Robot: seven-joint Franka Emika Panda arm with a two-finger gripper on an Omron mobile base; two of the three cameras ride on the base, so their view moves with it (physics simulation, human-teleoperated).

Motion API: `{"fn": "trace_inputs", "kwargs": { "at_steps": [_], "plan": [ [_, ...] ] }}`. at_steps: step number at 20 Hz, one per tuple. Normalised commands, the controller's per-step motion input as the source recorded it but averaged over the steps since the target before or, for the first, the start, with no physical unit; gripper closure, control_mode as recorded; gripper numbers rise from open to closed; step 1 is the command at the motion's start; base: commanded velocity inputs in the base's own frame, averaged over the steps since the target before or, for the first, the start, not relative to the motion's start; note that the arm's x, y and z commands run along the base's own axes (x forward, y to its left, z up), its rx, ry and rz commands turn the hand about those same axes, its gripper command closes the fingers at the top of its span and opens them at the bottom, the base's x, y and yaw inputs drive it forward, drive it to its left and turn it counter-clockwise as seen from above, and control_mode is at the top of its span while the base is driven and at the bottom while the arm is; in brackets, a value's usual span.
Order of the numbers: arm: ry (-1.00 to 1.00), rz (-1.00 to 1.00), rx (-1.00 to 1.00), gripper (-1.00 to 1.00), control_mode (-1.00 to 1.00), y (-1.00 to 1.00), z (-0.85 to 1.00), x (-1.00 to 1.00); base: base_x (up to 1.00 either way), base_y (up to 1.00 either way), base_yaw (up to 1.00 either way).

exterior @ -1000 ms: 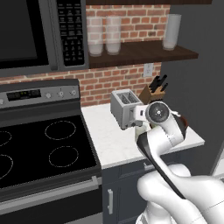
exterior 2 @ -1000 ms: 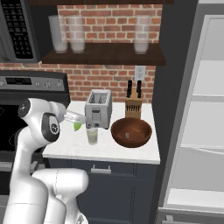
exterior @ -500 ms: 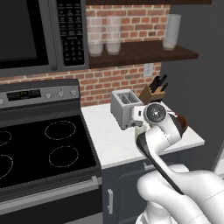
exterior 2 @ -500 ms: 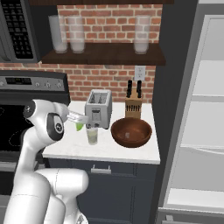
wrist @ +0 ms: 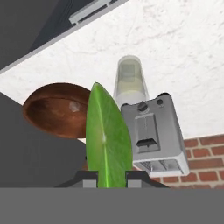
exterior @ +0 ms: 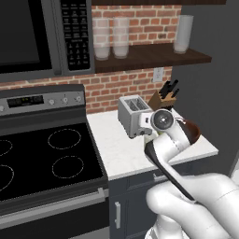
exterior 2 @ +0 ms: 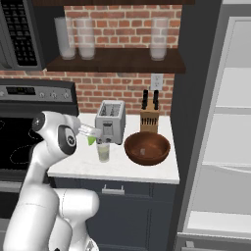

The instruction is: Grab a lemon wedge from the fridge and one ice cube from the ice bowl, and put them in the glass of lemonade.

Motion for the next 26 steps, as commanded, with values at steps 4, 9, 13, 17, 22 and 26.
{"fn": "trace_inputs", "kwargs": {
  "at_steps": [4,9,13,17,22,26],
  "plan": [
    [0.0,0.0,0.0,1.0,-1.0,0.0,-0.11,0.11,0.0,0.0,0.0],
    [0.0,0.0,0.0,1.0,-1.0,0.0,-0.1,0.04,0.0,0.0,0.0],
    [0.0,0.0,0.0,1.0,-1.0,0.0,-0.06,0.04,0.0,0.0,0.0],
    [0.0,0.0,0.0,1.0,-1.0,0.0,-0.02,0.08,0.0,0.0,0.0],
    [0.0,0.0,0.0,1.0,-1.0,0.0,-0.04,0.1,0.0,0.0,0.0],
    [0.0,0.0,0.0,1.0,-1.0,0.0,-0.13,0.07,0.0,0.0,0.0]
  ]
}}
